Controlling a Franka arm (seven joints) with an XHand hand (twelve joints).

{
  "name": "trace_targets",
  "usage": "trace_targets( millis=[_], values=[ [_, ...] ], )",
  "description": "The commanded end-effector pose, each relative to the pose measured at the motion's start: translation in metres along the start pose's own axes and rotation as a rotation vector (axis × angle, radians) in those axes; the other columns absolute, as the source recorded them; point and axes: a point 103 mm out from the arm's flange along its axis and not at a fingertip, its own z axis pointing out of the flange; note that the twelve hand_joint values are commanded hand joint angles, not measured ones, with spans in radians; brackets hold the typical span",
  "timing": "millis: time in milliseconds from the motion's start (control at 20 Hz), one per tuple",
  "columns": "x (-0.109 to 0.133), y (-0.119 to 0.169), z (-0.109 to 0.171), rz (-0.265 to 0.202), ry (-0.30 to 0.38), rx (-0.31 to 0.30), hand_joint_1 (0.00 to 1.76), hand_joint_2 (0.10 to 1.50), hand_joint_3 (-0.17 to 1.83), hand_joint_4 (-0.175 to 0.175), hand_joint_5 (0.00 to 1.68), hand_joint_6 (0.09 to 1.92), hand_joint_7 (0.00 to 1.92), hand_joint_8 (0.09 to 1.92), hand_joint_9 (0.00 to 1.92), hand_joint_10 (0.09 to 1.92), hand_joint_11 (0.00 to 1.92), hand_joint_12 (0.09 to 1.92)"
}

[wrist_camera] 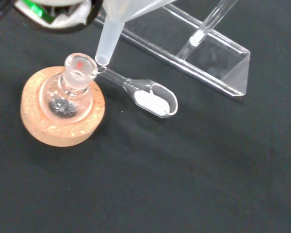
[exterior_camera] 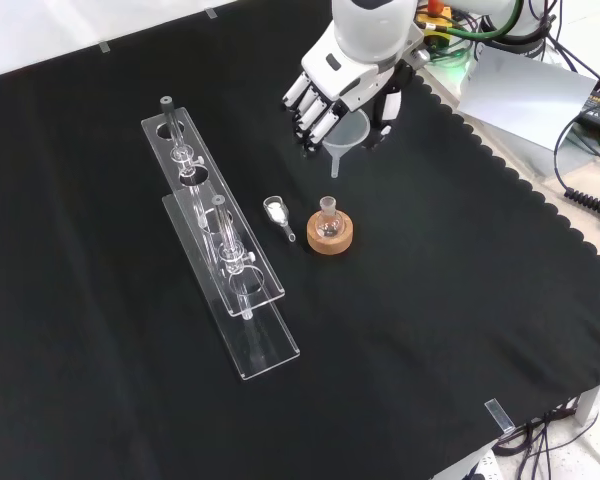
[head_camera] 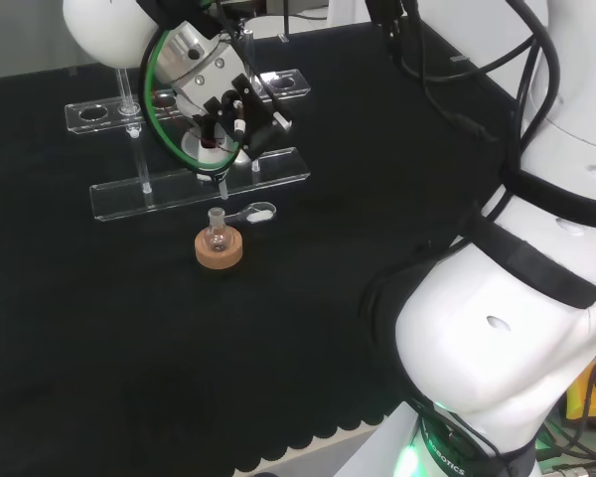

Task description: Place the funnel on the round-bottom flask.

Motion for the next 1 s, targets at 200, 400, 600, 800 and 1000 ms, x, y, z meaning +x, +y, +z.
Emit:
trace_targets(
  millis=[200, 400, 600, 800, 1000],
  values=[
    [0.012, 0.008, 0.003, -0.010, -0.006, -0.003, 0.93, 0.70, 0.73, -0.008, 0.71, 0.84, 0.57, 0.67, 0.98, 0.47, 0.55, 1.32],
    [0.016, 0.014, 0.007, -0.018, -0.010, 0.004, 0.93, 0.70, 0.74, -0.010, 0.71, 0.84, 0.57, 0.67, 0.98, 0.47, 0.56, 1.31],
    [0.020, 0.016, 0.008, -0.018, -0.015, 0.003, 0.93, 0.70, 0.74, -0.010, 0.71, 0.84, 0.57, 0.68, 0.98, 0.47, 0.57, 1.31],
    [0.017, 0.022, 0.014, -0.019, -0.013, 0.002, 0.93, 0.70, 0.74, -0.011, 0.71, 0.84, 0.57, 0.68, 0.98, 0.47, 0.57, 1.31],
    [0.015, 0.023, 0.015, -0.015, -0.008, -0.022, 0.93, 0.70, 0.74, -0.011, 0.71, 0.84, 0.57, 0.68, 0.98, 0.48, 0.57, 1.30]
  ],
)
